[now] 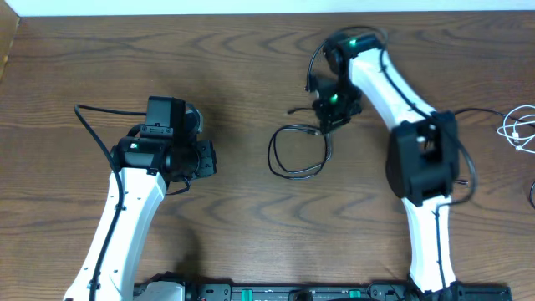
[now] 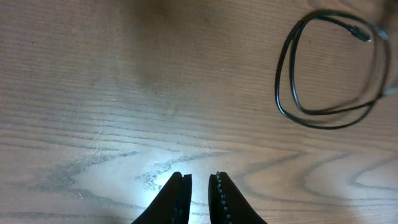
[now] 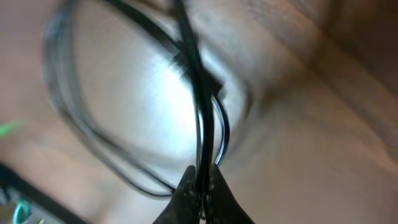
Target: Untangle cables
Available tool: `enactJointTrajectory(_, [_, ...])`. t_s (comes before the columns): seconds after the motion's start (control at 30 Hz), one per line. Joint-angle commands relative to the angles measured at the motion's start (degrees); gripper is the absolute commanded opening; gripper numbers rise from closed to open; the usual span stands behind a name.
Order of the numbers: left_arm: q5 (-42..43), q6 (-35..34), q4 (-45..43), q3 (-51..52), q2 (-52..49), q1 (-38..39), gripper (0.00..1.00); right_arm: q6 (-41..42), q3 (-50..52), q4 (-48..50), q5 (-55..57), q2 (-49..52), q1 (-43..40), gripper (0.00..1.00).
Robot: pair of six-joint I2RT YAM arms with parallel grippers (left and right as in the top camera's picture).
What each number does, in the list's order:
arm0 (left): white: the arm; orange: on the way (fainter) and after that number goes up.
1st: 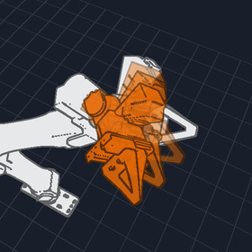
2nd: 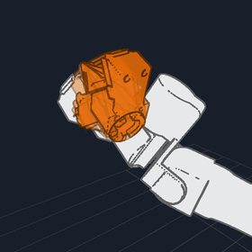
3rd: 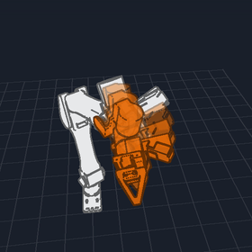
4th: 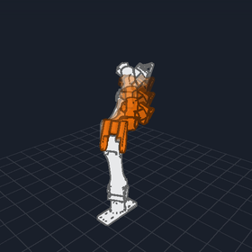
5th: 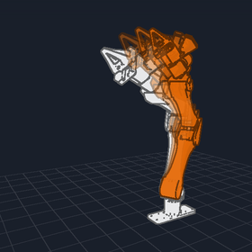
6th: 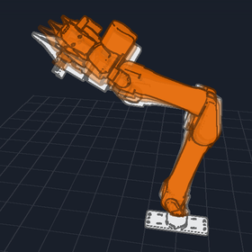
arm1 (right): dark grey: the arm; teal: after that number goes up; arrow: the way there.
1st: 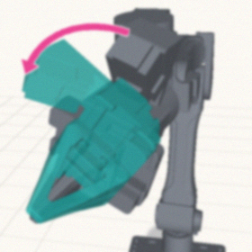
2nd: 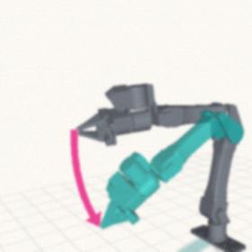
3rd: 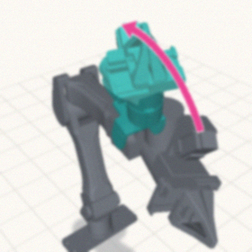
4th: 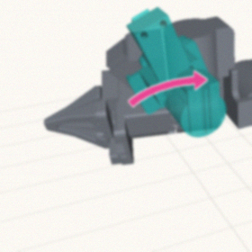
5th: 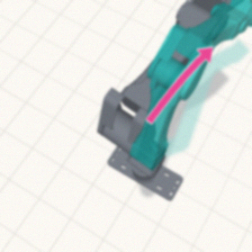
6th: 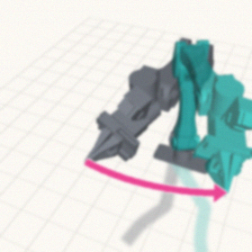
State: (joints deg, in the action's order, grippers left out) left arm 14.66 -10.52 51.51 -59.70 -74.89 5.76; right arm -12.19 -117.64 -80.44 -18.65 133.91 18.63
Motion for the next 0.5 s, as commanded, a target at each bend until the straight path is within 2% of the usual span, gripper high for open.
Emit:
enactJointTrajectory(0.0, [-0.72, -0.39, 0.31, 0.37, -0.28, 0.07, 0.17, -1.81, -5.42, 0.22, -2.99, -12.68, -0.59, 0.01])
enactJointTrajectory(0.13, [-0.13, -1.03, 0.31, 0.37, -0.28, 0.07, 0.16, -1.07, -8.55, 4.33, -8.52, -22.73, -0.55, 0.02])
enactJointTrajectory(0.27, [-0.15, -1.01, 0.33, 0.37, -0.28, 0.07, 0.17, 3.61, -8.72, 9.2, -8.7, -31.58, -0.59, 0.07])
enactJointTrajectory(0.47, [-0.15, -1.01, 0.33, 0.37, -0.28, 0.07, 0.16, 3.63, -8.72, 8.02, -7.15, -36.33, -0.55, 0.06])
